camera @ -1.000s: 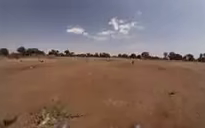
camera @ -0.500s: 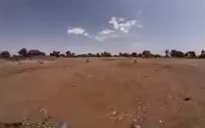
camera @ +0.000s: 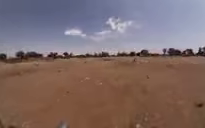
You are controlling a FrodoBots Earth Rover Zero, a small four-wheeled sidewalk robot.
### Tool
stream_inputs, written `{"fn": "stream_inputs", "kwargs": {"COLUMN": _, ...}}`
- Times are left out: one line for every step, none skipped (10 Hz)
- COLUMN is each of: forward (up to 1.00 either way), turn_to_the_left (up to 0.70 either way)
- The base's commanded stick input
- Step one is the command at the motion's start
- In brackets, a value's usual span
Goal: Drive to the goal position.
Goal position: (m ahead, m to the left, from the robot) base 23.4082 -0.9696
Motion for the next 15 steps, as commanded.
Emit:
{"fn": "stream_inputs", "kwargs": {"forward": 0.7, "turn_to_the_left": 0.0}}
{"fn": "stream_inputs", "kwargs": {"forward": 0.7, "turn_to_the_left": 0.0}}
{"fn": "stream_inputs", "kwargs": {"forward": 0.7, "turn_to_the_left": 0.0}}
{"fn": "stream_inputs", "kwargs": {"forward": 0.7, "turn_to_the_left": 0.0}}
{"fn": "stream_inputs", "kwargs": {"forward": 0.7, "turn_to_the_left": 0.0}}
{"fn": "stream_inputs", "kwargs": {"forward": 0.7, "turn_to_the_left": 0.0}}
{"fn": "stream_inputs", "kwargs": {"forward": 0.7, "turn_to_the_left": 0.0}}
{"fn": "stream_inputs", "kwargs": {"forward": 0.7, "turn_to_the_left": 0.0}}
{"fn": "stream_inputs", "kwargs": {"forward": 0.7, "turn_to_the_left": 0.0}}
{"fn": "stream_inputs", "kwargs": {"forward": 0.7, "turn_to_the_left": 0.0}}
{"fn": "stream_inputs", "kwargs": {"forward": 0.7, "turn_to_the_left": 0.0}}
{"fn": "stream_inputs", "kwargs": {"forward": 0.7, "turn_to_the_left": 0.0}}
{"fn": "stream_inputs", "kwargs": {"forward": 0.7, "turn_to_the_left": 0.0}}
{"fn": "stream_inputs", "kwargs": {"forward": 0.7, "turn_to_the_left": 0.0}}
{"fn": "stream_inputs", "kwargs": {"forward": 0.7, "turn_to_the_left": 0.0}}
